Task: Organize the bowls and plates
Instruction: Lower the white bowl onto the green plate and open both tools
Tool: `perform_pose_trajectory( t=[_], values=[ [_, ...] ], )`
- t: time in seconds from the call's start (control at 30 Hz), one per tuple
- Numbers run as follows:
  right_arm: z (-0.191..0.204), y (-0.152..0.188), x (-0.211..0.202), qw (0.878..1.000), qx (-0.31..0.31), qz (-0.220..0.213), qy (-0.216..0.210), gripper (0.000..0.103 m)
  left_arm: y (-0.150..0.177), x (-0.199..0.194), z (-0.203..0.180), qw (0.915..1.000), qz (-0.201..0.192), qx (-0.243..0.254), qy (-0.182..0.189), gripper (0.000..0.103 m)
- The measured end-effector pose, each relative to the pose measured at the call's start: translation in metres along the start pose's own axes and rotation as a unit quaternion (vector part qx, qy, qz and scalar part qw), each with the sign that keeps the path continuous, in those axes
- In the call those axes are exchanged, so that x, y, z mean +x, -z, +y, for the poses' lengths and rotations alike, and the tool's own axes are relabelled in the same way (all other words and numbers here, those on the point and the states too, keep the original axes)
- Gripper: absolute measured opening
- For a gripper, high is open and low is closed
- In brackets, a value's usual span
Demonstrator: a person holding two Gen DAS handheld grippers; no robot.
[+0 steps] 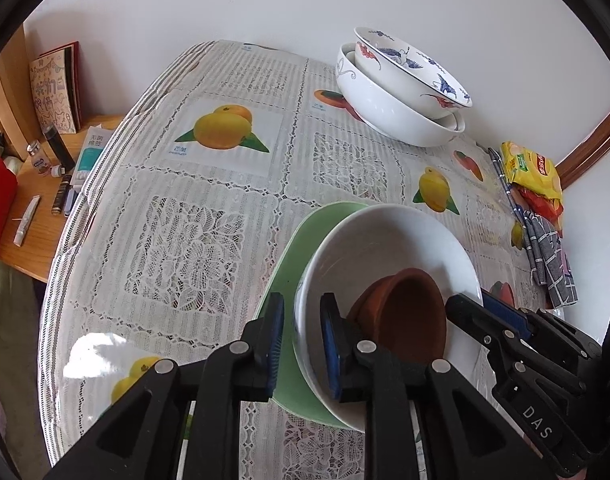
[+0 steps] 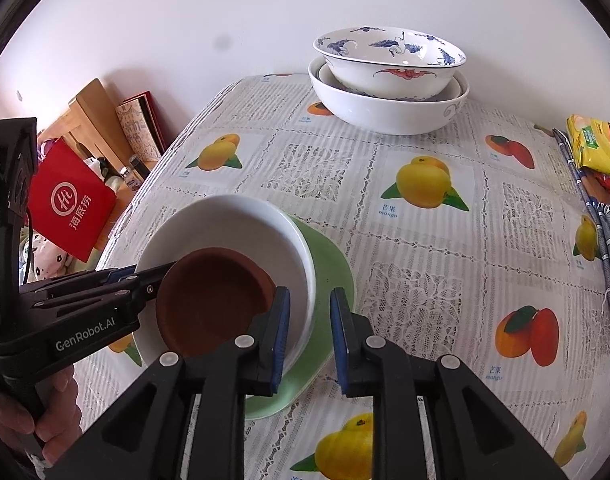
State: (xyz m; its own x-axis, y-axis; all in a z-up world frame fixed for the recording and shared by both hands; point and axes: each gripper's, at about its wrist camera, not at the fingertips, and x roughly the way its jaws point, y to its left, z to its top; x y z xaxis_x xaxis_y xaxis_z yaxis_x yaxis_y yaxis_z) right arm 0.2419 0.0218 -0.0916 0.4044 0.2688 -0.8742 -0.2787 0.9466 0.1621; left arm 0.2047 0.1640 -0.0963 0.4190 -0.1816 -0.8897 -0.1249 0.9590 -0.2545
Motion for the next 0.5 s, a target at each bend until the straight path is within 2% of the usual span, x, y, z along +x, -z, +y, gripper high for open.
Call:
perform_pose_trajectory(
  t=[0.1,0.23,0.37,0.5],
  values=[
    [-0.001,0.004,-0.006,1.000,0.000,-0.003,0.000,0.023,0.003,-0.006,-0.002,1.0000,-0.003,0.004,-0.005,0.025],
    [-0.001,0.010,-0.016,1.000,0.000,-0.008,0.002,0.025,0.009,-0.020,-0.005,0.9999,-0.013,0.008,-0.002,0.025],
    [-0.001,0.019,-0.033,1.000,-0.002,-0.019,0.002,0.034,0.020,-0.037,-0.012,0.9993,-0.027,0.024,-0.011,0.028],
    [-0.001,0.032,-0.059,0.999,-0.008,-0.041,0.018,0.039,0.034,-0.058,-0.029,0.9973,-0.049,0.050,-0.020,0.038]
  ],
)
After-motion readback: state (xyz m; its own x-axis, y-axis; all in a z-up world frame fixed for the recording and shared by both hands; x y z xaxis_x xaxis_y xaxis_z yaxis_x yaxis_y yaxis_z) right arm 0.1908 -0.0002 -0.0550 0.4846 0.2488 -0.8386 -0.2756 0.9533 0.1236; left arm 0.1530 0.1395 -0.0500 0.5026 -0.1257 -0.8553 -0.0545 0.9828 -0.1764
